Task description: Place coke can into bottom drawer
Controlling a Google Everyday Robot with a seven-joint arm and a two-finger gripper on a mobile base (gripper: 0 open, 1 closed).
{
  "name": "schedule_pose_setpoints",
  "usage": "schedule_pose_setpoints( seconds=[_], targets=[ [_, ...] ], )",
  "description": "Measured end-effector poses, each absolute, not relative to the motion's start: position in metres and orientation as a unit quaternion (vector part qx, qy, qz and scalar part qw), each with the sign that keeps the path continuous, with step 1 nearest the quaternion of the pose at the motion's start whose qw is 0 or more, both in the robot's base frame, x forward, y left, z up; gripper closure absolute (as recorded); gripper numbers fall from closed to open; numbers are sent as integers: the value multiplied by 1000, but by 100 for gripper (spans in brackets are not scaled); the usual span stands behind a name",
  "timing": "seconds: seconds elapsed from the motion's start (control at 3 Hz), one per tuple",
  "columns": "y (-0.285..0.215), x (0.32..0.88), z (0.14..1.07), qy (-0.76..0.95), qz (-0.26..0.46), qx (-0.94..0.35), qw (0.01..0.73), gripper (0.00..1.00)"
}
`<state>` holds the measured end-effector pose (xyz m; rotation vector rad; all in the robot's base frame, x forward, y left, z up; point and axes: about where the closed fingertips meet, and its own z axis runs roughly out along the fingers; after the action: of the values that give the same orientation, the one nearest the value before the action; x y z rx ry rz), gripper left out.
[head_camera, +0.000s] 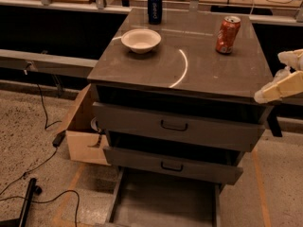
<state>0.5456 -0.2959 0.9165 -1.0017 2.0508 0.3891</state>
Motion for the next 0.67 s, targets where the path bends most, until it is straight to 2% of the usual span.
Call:
schedule_pose_setpoints(
  seconds=[0.67],
  targets=[
    [-339,622,917,785,123,-324,514,0]
  ],
)
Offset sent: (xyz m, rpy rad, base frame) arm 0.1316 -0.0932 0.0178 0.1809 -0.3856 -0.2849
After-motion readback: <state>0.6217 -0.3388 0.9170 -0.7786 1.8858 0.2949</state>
